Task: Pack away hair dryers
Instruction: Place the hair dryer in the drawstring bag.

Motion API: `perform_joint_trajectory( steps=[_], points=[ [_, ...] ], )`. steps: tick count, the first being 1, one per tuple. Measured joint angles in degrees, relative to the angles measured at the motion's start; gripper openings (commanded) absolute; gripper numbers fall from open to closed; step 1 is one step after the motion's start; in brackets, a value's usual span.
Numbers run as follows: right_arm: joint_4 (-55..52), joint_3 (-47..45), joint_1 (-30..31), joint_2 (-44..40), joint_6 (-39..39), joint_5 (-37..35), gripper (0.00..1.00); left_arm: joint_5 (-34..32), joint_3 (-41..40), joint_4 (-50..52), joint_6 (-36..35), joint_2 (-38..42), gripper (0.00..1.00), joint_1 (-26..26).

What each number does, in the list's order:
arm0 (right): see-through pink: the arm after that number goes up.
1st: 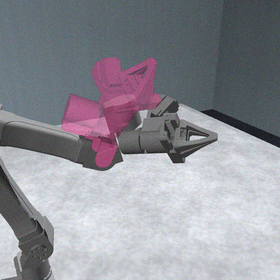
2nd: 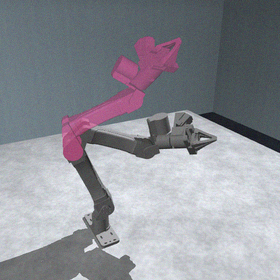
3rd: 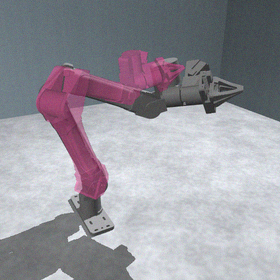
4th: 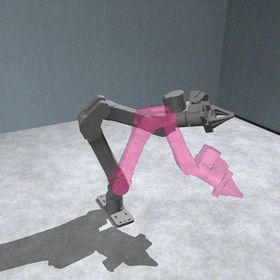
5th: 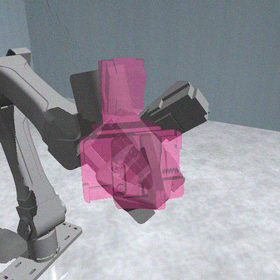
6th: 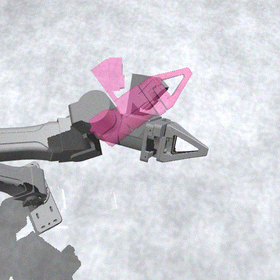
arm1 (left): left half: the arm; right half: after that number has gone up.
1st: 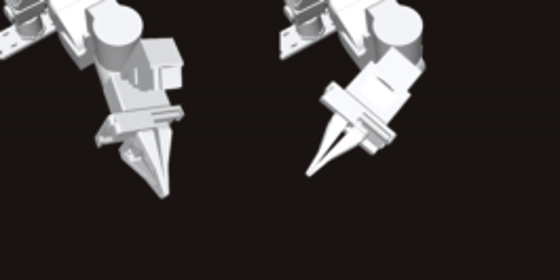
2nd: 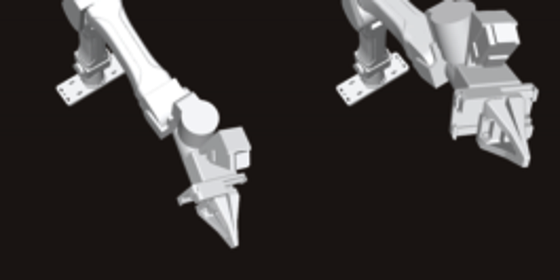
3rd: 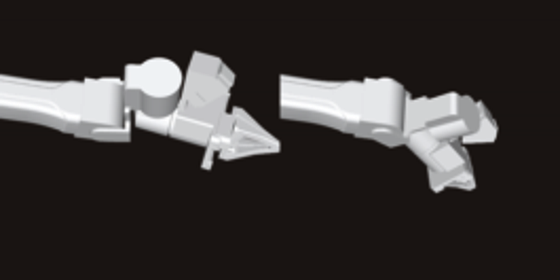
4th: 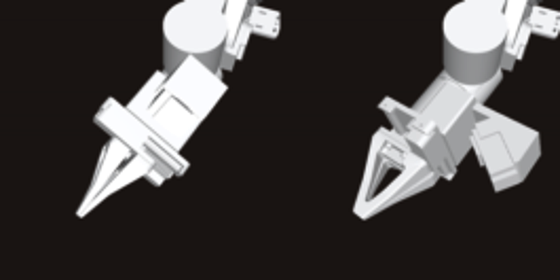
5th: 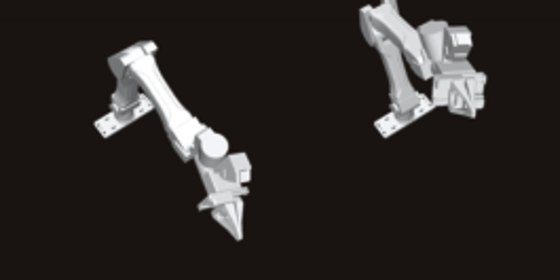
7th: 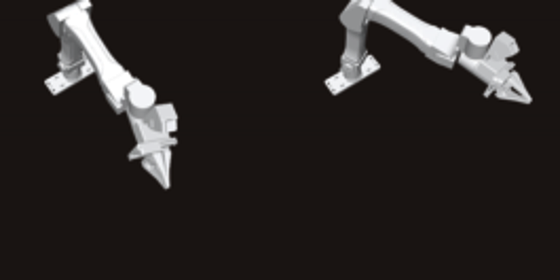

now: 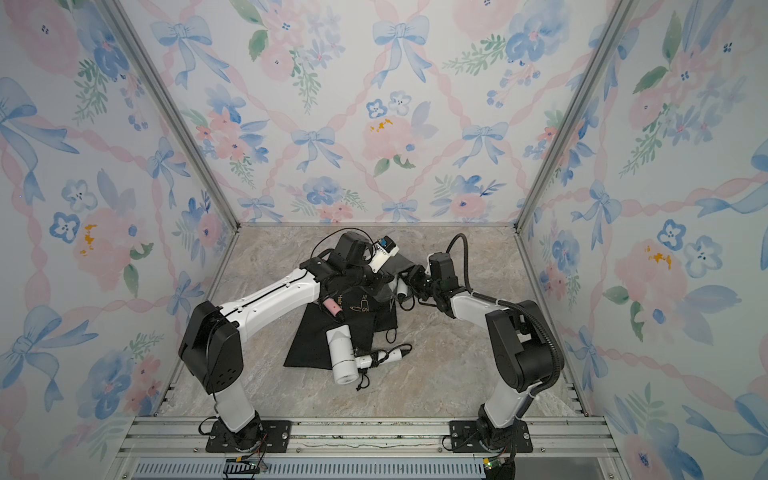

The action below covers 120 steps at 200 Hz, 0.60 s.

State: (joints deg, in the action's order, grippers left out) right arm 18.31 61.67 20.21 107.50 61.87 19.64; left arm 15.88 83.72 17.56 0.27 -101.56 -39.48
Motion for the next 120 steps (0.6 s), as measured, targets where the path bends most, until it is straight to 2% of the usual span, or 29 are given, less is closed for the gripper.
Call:
perform_joint_trajectory(
  steps=[33,53,120],
  points=[
    [-1.05,0.0,0.81,-0.15,-0.83,-1.4,0.67,-0.13,0.0,0.0,0.0,-0.02,0.0,0.07],
    [-2.69,-0.26,1.62,-1.57,-2.62,-2.62,0.75,-0.61,0.0,0.17,0.07,-0.07,0.0,0.2],
    [-13.22,-4.87,6.32,-15.98,-14.03,-9.09,0.78,-2.84,1.01,0.37,1.97,-0.07,0.0,1.64]
  ],
)
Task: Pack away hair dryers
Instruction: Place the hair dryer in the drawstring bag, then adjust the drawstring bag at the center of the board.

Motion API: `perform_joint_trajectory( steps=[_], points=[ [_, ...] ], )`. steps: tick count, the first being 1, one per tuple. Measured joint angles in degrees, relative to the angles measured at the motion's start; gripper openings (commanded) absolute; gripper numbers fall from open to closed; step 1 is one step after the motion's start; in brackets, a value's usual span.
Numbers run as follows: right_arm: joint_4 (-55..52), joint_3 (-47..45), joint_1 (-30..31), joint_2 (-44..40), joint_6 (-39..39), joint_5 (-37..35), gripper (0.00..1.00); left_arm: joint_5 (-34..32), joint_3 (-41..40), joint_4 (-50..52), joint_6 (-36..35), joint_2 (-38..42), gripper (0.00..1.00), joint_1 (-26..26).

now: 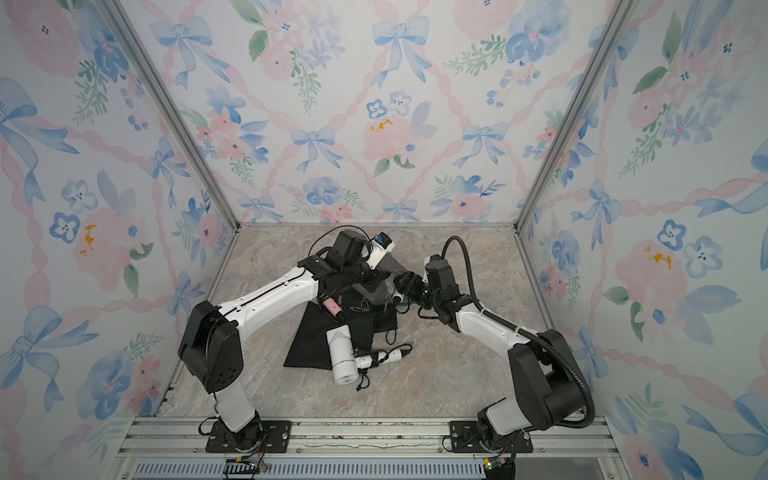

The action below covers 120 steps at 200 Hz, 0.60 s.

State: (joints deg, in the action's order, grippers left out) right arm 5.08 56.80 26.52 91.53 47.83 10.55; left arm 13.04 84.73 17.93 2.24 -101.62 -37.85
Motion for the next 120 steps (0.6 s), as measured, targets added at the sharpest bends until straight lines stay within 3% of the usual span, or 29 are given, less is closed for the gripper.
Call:
perform_joint_trajectory(
  steps=[48,120],
  points=[
    [-7.82,-2.8,2.84,-8.96,-12.7,-6.1,0.75,-1.16,0.48,0.02,1.29,0.0,0.0,1.57],
    [-5.64,-2.99,4.83,-8.41,-24.87,-11.47,0.72,-1.05,0.48,0.02,1.51,0.0,0.0,1.62]
  ],
)
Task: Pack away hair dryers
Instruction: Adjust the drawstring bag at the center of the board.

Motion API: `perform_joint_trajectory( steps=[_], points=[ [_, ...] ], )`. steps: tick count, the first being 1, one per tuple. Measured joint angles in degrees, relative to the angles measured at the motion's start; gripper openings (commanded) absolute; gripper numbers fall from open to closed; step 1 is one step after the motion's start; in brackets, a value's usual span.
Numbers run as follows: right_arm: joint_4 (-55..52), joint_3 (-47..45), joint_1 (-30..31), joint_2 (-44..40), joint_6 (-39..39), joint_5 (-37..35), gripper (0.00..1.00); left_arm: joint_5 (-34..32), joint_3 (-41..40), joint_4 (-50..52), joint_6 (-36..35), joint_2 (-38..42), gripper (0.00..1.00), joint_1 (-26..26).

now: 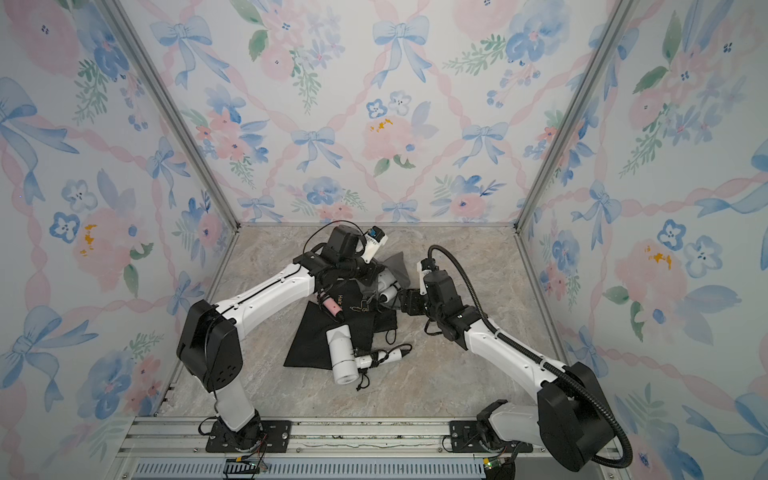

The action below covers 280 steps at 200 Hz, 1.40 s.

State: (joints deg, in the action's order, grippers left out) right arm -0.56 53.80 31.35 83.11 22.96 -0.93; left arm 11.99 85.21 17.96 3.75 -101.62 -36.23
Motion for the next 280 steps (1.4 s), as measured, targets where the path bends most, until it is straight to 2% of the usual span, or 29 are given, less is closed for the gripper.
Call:
perform_joint_trajectory(
  steps=[45,90,118,135,144,149,198,254,280],
  points=[
    [3.26,2.45,0.09,6.86,-3.26,-1.97,0.68,0.04,0.0,-0.02,0.0,0.0,0.0,0.0],
    [6.08,8.72,-0.98,13.51,-4.13,-1.38,0.4,0.46,0.0,0.0,0.0,0.0,0.0,0.0],
    [6.47,11.5,-0.98,15.82,-4.42,-0.79,0.36,0.9,0.74,0.11,0.48,0.0,0.0,0.28],
    [6.69,11.54,-1.11,16.15,-4.79,-0.44,0.21,1.14,1.31,0.17,0.85,0.0,0.0,0.52],
    [6.8,11.54,-1.27,16.26,-4.59,-0.42,0.05,1.36,1.6,0.22,1.03,0.0,0.0,0.66],
    [6.84,11.58,-1.36,16.35,-4.85,-0.2,0.0,1.46,1.7,0.24,1.07,0.0,0.0,0.66],
    [4.44,13.79,-2.51,14.95,-5.46,0.35,0.0,2.08,4.2,1.73,1.46,0.0,0.0,0.94],
    [-2.49,17.03,-4.0,1.6,-5.22,3.1,0.0,3.28,9.66,0.9,1.46,-0.15,0.0,2.05],
    [-3.43,18.03,-4.79,-0.07,-5.18,4.42,0.0,4.7,12.79,-0.07,1.44,-2.19,0.0,2.05]
  ],
)
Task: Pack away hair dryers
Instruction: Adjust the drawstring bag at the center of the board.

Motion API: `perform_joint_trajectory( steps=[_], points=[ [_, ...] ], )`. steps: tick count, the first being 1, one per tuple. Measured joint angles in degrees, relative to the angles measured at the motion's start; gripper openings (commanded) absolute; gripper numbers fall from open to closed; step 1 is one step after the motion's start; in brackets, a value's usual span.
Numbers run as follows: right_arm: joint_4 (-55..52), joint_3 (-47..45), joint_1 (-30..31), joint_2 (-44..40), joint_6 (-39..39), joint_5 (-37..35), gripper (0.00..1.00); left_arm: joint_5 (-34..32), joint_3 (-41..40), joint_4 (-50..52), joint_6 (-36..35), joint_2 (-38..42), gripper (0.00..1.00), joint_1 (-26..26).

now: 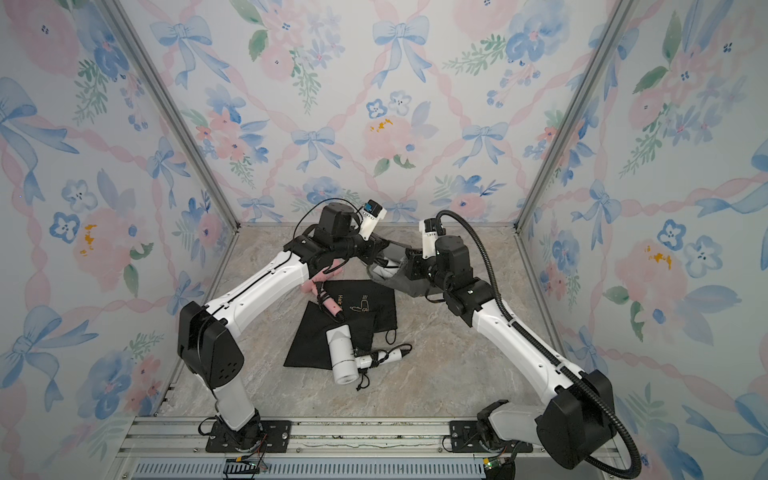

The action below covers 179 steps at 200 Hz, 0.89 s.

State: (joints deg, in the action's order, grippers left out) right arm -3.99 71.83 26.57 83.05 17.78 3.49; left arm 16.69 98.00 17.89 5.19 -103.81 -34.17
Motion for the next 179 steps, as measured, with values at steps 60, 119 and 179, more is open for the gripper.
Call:
perform_joint_trajectory(
  steps=[60,119,179],
  points=[
    [-0.72,2.36,-7.45,3.78,0.87,3.87,0.0,3.76,11.67,0.72,0.09,-9.05,0.0,0.04],
    [5.46,8.63,-13.75,12.5,1.51,10.43,0.0,6.19,22.56,-0.07,1.07,-17.22,0.0,1.49],
    [9.77,1.29,-14.58,15.69,1.03,13.57,0.0,6.29,16.7,-0.24,1.55,-18.93,0.0,1.2]
  ],
)
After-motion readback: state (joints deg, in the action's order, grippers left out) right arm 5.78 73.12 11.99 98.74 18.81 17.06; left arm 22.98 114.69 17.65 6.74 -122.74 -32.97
